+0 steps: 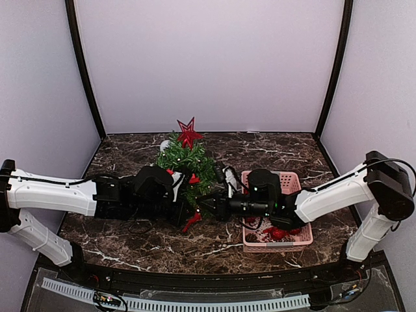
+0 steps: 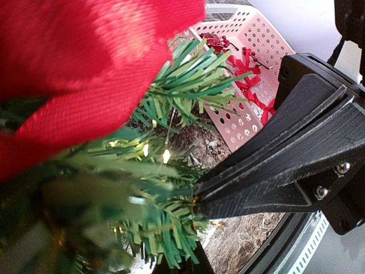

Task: Decorate the small christmas tree
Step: Hang the ornament deer on the branch.

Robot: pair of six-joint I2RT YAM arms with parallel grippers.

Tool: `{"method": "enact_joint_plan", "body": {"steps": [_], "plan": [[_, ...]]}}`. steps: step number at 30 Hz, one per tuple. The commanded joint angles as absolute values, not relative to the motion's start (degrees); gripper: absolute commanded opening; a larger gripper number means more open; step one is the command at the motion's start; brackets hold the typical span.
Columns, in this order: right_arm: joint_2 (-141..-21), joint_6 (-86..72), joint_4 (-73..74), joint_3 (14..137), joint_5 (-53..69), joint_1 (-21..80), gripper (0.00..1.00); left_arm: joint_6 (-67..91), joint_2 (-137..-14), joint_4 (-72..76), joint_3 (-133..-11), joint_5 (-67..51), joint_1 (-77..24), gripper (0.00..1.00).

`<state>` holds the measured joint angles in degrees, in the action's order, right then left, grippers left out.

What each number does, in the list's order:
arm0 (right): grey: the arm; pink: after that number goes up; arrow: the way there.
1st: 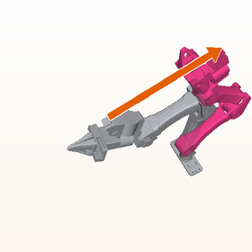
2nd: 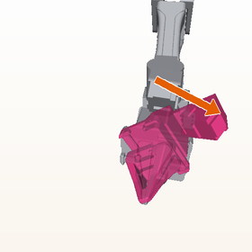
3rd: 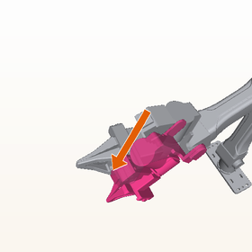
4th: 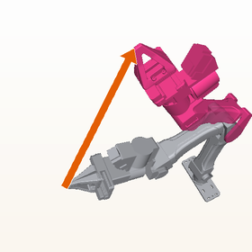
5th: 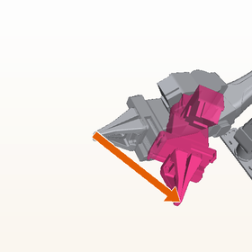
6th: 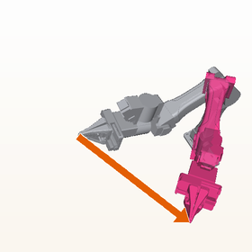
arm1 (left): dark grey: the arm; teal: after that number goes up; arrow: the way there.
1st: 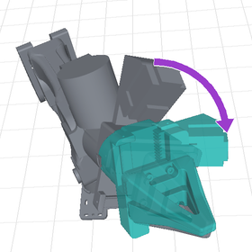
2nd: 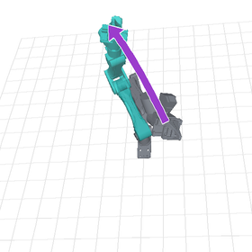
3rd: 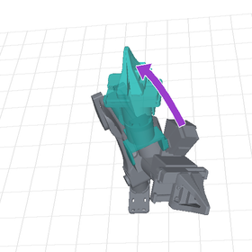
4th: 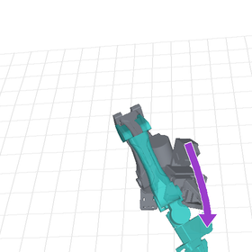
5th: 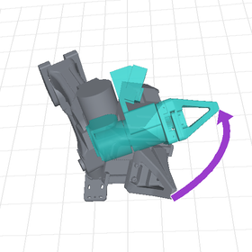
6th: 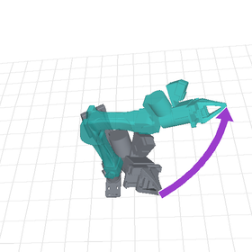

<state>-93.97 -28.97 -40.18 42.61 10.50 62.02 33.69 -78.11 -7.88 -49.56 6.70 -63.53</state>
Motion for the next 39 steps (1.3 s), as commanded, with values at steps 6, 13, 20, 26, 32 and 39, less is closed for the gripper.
{"method": "enact_joint_plan", "body": {"steps": [6,13,20,26,32,39], "plan": [[-95.3,-28.1,-40.8,44.9,10.0,62.8,0.00,34.6,-76.1,-8.4,-50.0,9.0,-63.3,0.01],[-95.8,-28.3,-39.9,45.8,9.3,62.9,0.00,36.0,-75.8,-8.3,-49.2,9.8,-63.3,0.01],[-96.3,-28.6,-39.7,46.1,8.9,62.9,0.00,36.3,-75.8,-8.4,-48.8,10.2,-63.3,0.01],[-96.1,-28.9,-39.8,45.5,8.7,63.0,0.00,36.8,-75.3,-8.7,-48.2,10.0,-63.3,0.03],[-95.6,-28.9,-39.7,45.3,8.2,63.0,0.00,37.0,-75.4,-8.8,-47.7,9.8,-63.3,0.07],[-96.0,-28.9,-39.9,45.7,8.5,63.2,0.00,37.1,-75.7,-9.2,-47.6,9.9,-63.3,0.12]]}}
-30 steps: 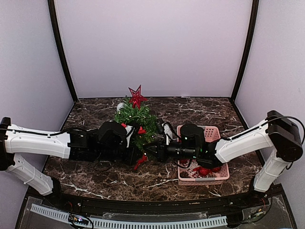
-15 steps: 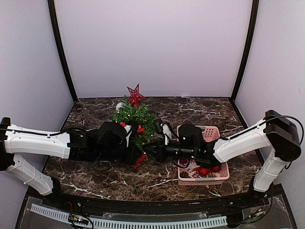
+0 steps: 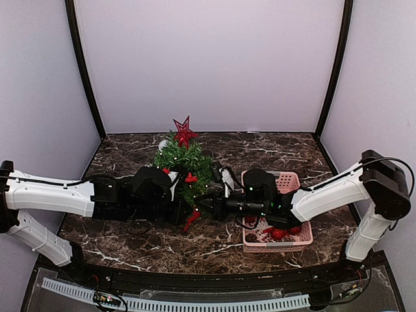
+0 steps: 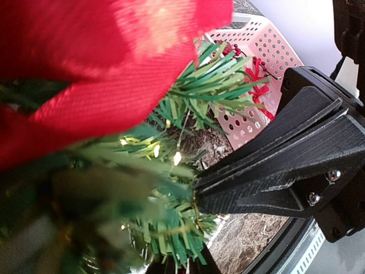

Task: Decorate the small christmas tree
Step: Hang the ornament deer on the branch.

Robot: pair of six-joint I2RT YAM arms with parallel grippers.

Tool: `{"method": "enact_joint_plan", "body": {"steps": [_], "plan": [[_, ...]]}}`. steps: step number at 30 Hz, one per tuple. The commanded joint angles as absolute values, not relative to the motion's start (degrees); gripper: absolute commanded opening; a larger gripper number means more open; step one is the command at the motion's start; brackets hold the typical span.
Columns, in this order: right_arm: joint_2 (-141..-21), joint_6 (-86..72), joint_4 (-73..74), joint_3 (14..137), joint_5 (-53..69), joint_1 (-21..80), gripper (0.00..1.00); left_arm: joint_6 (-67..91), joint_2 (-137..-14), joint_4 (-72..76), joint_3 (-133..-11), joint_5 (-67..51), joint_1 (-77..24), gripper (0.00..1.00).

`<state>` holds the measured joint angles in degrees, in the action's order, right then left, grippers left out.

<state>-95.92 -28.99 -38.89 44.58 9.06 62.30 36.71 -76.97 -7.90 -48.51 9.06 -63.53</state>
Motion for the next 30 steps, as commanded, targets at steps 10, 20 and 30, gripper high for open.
{"method": "enact_joint_plan", "body": {"steps": [10,20,30], "plan": [[-96.1,-28.3,-39.8,46.3,9.0,63.6,0.00,37.3,-75.6,-9.2,-47.2,10.3,-63.3,0.19],[-96.3,-27.9,-39.6,46.9,9.6,63.7,0.00,37.4,-75.3,-9.8,-47.0,10.7,-63.3,0.21],[-97.0,-27.9,-39.3,47.6,10.3,63.7,0.00,38.1,-74.9,-9.7,-46.1,9.9,-63.3,0.05]]}}
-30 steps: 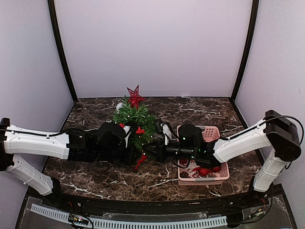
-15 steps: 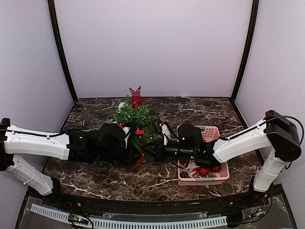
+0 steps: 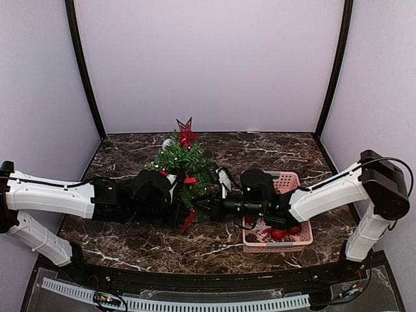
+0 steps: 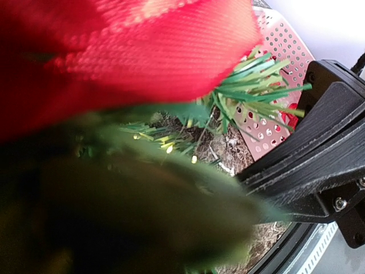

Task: Decorate the small christmas tree
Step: Hang the ornament deer on the branch.

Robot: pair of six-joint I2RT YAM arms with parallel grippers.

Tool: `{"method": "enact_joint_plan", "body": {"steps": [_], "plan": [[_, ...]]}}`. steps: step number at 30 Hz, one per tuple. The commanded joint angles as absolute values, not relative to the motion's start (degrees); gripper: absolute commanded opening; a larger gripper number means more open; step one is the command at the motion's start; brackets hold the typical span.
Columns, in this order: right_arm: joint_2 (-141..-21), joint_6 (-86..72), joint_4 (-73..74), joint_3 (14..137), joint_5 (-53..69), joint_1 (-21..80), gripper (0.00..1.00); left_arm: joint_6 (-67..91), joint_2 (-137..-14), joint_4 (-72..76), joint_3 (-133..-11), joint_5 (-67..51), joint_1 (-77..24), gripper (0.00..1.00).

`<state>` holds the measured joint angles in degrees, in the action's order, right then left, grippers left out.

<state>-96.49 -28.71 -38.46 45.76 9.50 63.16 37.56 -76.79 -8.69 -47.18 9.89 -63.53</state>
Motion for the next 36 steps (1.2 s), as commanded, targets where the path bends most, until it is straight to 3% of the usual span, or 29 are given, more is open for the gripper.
{"method": "enact_joint_plan", "body": {"steps": [1,8,36], "plan": [[-97.2,-27.9,-39.3,47.7,10.5,63.8,0.00,38.1,-74.9,-9.8,-46.1,9.8,-63.3,0.04],[-97.1,-27.6,-39.1,47.7,10.5,64.1,0.00,38.8,-74.0,-9.1,-45.8,9.8,-63.4,0.00],[-97.4,-26.5,-37.5,49.4,9.0,65.3,0.00,40.6,-71.5,-6.2,-43.0,8.8,-63.3,0.02]]}}
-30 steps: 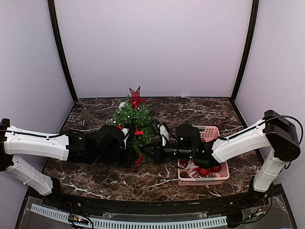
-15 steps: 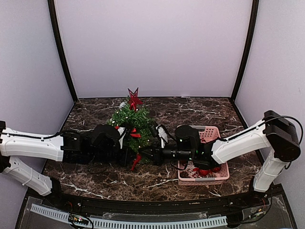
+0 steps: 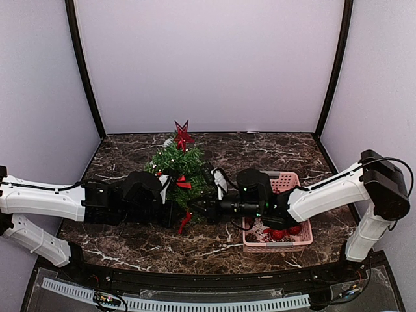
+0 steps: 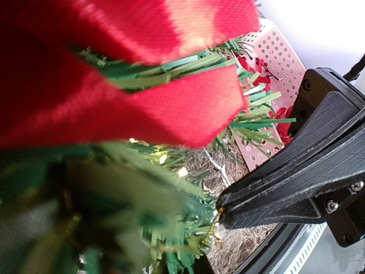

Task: Decorate the small christmas tree
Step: Hang the ornament deer on the branch.

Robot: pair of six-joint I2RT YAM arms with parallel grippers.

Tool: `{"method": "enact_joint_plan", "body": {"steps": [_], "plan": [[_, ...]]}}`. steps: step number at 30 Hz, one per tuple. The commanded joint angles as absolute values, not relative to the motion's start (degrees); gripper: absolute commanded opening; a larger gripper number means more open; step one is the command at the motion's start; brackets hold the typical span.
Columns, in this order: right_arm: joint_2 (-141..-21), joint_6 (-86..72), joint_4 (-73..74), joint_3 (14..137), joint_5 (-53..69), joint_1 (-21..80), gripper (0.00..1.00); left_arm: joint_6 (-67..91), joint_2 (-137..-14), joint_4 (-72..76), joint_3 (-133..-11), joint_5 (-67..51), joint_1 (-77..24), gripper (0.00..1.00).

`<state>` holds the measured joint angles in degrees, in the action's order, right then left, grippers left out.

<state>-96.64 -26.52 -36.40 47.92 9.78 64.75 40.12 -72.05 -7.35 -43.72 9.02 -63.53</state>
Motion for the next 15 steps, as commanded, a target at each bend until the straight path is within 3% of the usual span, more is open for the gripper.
{"method": "enact_joint_plan", "body": {"steps": [1,8,15], "plan": [[-97.4,-26.6,-37.6,49.3,9.0,65.3,0.02,40.7,-71.6,-6.2,-42.9,8.8,-63.3,0.02],[-96.8,-27.4,-39.0,48.5,9.5,65.2,0.19,41.0,-72.0,-6.1,-42.7,8.5,-63.3,0.00],[-96.3,-27.6,-39.9,48.1,9.6,65.3,0.27,42.1,-71.9,-6.2,-41.9,8.5,-63.3,0.00]]}}
